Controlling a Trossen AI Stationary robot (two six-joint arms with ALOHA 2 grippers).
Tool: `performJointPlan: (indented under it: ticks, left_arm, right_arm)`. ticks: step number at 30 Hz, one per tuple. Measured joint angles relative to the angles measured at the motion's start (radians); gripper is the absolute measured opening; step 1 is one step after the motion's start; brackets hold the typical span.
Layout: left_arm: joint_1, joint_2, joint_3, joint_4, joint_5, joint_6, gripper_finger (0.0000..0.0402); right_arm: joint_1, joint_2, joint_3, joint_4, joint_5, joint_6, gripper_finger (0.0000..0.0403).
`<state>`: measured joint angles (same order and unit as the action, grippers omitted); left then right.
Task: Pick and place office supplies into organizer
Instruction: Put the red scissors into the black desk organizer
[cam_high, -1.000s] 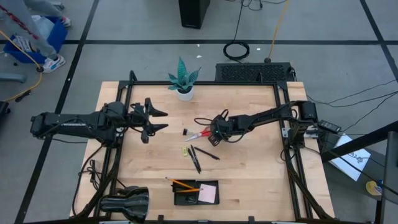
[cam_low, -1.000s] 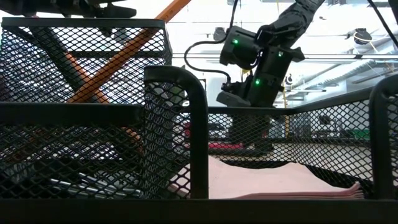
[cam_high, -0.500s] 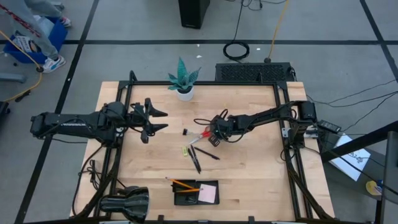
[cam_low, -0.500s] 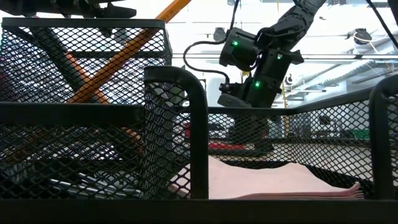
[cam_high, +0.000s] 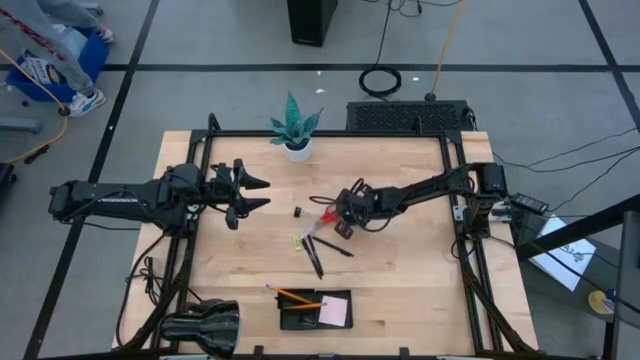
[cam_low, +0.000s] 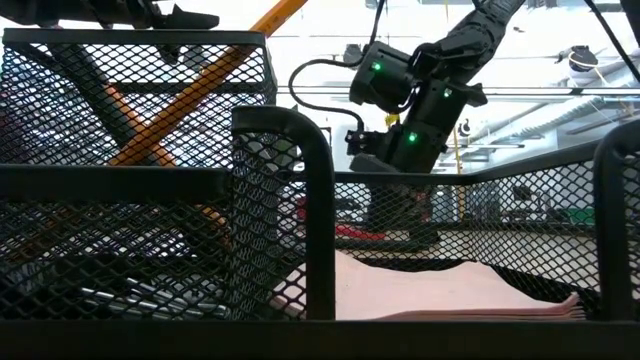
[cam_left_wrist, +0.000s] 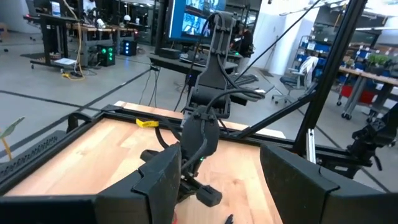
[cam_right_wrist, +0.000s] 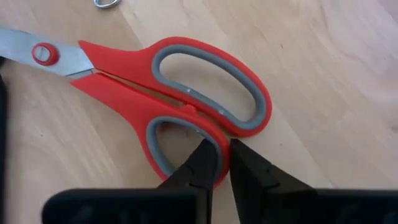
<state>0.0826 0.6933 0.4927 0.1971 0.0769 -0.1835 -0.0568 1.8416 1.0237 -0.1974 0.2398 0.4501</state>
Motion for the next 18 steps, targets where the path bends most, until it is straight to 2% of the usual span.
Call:
performJointPlan:
  ticks: [8, 18]
  left_arm:
    - [0.000, 0.000, 0.000, -0.002, -0.005, -0.011, 0.0225]
    - [-0.007, 0.000, 0.000, -0.014, -0.007, -0.011, 0.0225]
  right_arm:
    - [0.020, -0.055, -0.002, -0.007, 0.178, -0.108, 0.0028]
    - [0.086, -0.166, -0.002, 0.014, 0.424, -0.356, 0.0025]
